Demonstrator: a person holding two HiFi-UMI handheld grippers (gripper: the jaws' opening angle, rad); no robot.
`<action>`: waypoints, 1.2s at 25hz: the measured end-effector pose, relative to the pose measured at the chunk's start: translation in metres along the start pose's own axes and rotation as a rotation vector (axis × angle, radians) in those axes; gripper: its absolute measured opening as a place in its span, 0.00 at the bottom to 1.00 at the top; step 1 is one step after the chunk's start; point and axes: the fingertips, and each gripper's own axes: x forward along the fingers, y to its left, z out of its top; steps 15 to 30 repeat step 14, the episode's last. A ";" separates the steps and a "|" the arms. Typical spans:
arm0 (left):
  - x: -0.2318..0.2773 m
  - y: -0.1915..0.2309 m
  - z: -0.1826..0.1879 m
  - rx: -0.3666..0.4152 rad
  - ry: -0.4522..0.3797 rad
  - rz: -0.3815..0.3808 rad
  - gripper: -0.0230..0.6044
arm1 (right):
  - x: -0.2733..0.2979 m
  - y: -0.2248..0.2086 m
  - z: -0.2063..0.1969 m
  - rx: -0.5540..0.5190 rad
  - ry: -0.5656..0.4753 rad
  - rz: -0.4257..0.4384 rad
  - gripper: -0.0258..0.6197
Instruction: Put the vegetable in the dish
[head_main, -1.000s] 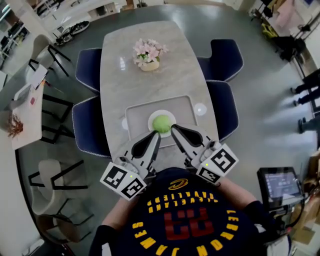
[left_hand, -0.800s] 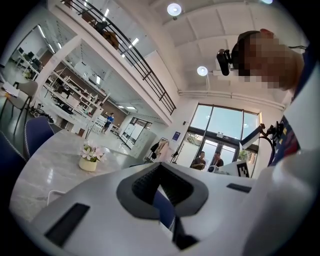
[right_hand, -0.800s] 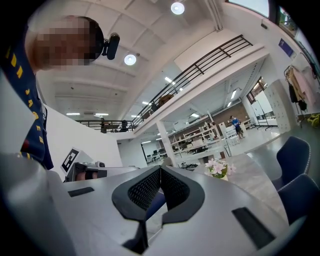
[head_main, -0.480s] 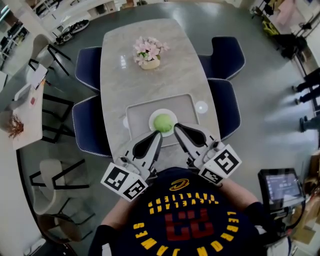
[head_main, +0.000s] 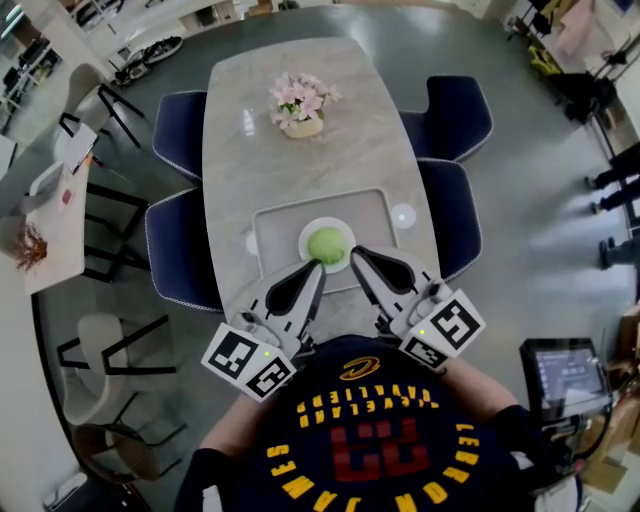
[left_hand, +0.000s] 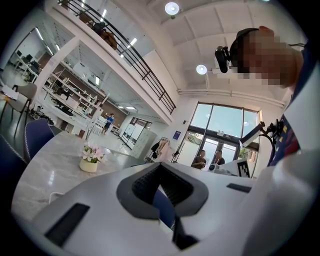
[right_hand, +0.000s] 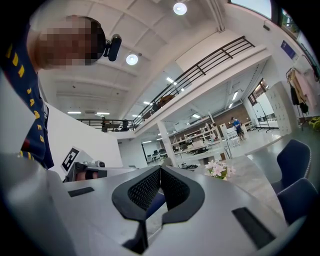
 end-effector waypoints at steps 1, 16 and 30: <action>0.000 0.000 0.001 0.000 -0.001 0.001 0.04 | 0.000 0.000 0.001 0.000 0.000 0.001 0.05; 0.000 -0.001 0.001 -0.007 0.003 0.005 0.04 | -0.002 0.000 0.002 0.002 0.003 0.001 0.05; 0.000 -0.001 0.001 -0.007 0.003 0.005 0.04 | -0.002 0.000 0.002 0.002 0.003 0.001 0.05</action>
